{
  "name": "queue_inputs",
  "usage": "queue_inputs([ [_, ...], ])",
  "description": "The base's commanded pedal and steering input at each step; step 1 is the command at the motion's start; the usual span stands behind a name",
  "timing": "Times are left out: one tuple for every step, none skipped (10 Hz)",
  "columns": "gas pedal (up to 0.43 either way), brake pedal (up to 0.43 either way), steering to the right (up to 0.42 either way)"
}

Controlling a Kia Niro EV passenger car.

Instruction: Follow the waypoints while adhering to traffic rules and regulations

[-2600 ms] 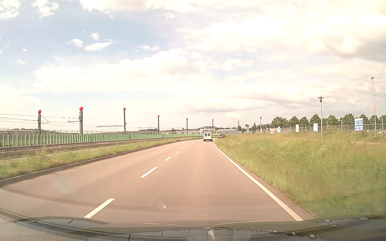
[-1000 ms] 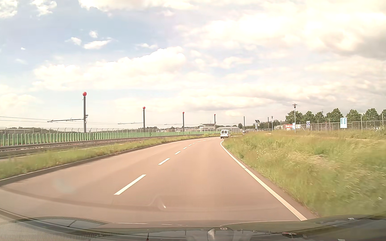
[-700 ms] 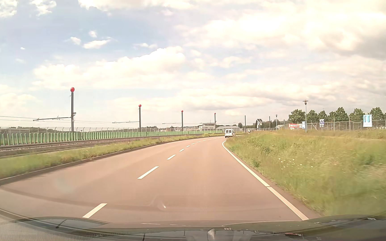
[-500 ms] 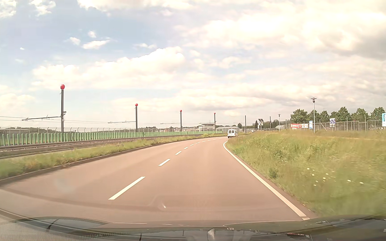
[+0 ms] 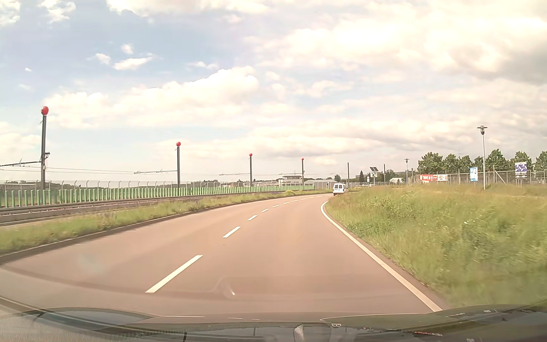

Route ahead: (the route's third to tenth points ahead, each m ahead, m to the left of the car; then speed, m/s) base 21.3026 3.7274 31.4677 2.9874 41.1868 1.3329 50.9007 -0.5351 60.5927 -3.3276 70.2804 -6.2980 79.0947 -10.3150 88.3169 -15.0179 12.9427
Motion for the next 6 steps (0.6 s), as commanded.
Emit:
queue_inputs([
  [0.047,0.0,0.006],
  [0.047,0.0,0.007],
  [0.047,0.0,0.01],
  [0.047,0.0,0.011],
  [0.047,0.0,0.012],
  [0.047,0.0,0.014],
])
